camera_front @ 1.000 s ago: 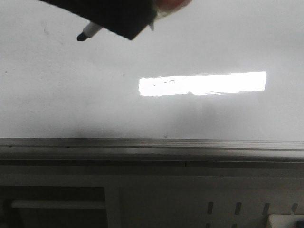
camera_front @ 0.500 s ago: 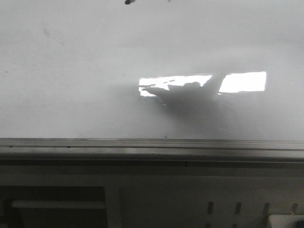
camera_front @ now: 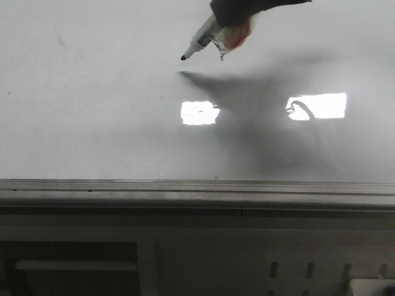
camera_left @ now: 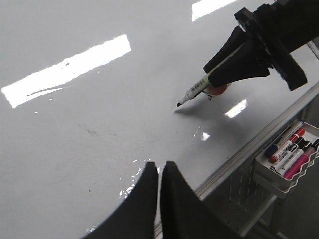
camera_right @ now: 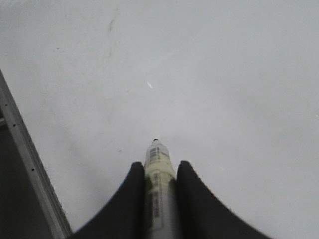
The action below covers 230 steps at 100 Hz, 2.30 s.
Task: Write number 3 on whiteboard
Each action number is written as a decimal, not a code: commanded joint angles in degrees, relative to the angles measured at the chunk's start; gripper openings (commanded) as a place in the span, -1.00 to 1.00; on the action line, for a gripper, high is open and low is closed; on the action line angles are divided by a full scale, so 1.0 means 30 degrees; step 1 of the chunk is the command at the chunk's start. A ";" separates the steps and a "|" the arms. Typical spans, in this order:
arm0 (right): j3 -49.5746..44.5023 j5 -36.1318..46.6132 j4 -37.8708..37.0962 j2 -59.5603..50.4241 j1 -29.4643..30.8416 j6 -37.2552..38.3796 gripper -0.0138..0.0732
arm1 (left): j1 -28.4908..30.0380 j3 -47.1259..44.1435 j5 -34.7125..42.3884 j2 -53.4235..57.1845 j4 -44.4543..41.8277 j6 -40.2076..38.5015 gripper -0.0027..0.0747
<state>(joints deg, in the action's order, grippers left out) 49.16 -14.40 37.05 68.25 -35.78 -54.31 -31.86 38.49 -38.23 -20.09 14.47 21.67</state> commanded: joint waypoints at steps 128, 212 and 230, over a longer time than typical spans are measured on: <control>-0.0372 -0.1393 -0.0345 0.0142 0.2865 0.0085 -0.82 | 0.0001 0.0462 0.1632 -0.0155 0.0825 -0.0200 -0.98; -0.2154 -0.2187 -0.0414 0.0530 0.2118 0.1722 -0.82 | 0.0001 0.0462 0.1632 -0.0155 0.0825 -0.0200 -0.98; -0.1363 -0.3141 -0.0414 -0.0374 0.2075 0.1722 -0.82 | 0.0001 0.0462 0.1632 -0.0155 0.1007 -0.0200 -0.98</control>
<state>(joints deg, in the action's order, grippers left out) 42.87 -27.33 39.02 68.64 -30.05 -48.85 -31.86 38.40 -38.02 -20.09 15.81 21.67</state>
